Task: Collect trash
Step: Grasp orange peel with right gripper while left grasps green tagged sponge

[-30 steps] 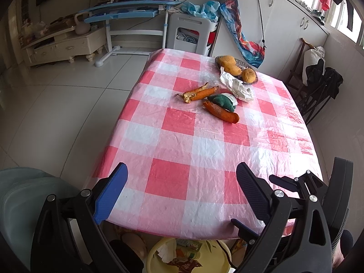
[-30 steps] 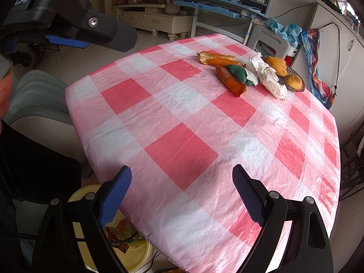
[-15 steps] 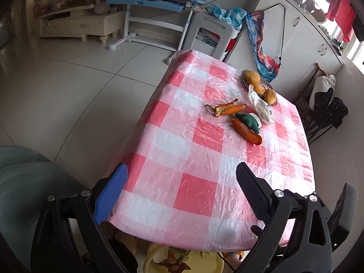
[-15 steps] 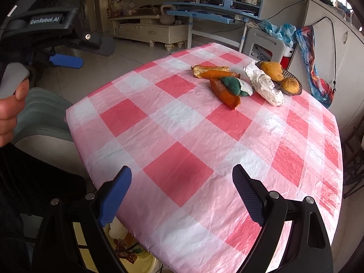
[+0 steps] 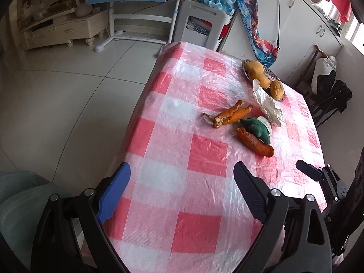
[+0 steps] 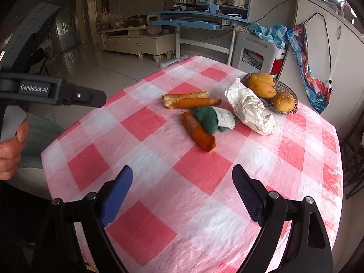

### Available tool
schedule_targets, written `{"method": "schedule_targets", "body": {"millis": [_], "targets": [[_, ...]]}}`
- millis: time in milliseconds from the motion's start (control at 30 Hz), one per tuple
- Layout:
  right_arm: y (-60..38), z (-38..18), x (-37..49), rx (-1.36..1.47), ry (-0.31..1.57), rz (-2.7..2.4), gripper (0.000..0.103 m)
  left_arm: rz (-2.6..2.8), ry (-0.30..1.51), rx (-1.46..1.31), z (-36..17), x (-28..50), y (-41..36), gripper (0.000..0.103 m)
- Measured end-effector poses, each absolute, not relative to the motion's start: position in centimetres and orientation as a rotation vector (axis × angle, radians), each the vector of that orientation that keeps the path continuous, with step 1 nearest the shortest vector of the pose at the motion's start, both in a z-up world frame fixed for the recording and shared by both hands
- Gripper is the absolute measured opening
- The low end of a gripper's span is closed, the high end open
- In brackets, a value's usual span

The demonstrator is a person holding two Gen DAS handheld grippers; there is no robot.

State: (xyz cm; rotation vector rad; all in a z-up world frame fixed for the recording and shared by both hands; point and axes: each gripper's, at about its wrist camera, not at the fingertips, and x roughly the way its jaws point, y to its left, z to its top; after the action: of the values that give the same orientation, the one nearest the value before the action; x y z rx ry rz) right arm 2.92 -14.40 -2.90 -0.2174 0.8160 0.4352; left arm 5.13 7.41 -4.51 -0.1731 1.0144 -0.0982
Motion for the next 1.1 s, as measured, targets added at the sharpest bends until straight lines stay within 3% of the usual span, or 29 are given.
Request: {"method": "schedule_targets", "body": {"millis": [300,367,533,1100], "targets": [[-14.0,-4.1,6.7,-0.222,0.825,0.485,0.069,-0.168,0.984,-0.020,-4.8,11.5,2.5,0.087],[-14.0,-4.5,7.3,-0.210,0.840,0.498,0.061,-0.165,0.990,-0.013,-5.0,12.3,1.9,0.086],[-14.0,-4.9,7.4,-0.231,0.869,0.547,0.019,-0.237,0.955,0.040,-4.1,12.7,-0.4,0.084],[-19.0,-4.1,0.9,-0.357,0.945,0.606,0.016,-0.370,1.025,0.259,-6.7,12.1,-9.1,0.076]]}}
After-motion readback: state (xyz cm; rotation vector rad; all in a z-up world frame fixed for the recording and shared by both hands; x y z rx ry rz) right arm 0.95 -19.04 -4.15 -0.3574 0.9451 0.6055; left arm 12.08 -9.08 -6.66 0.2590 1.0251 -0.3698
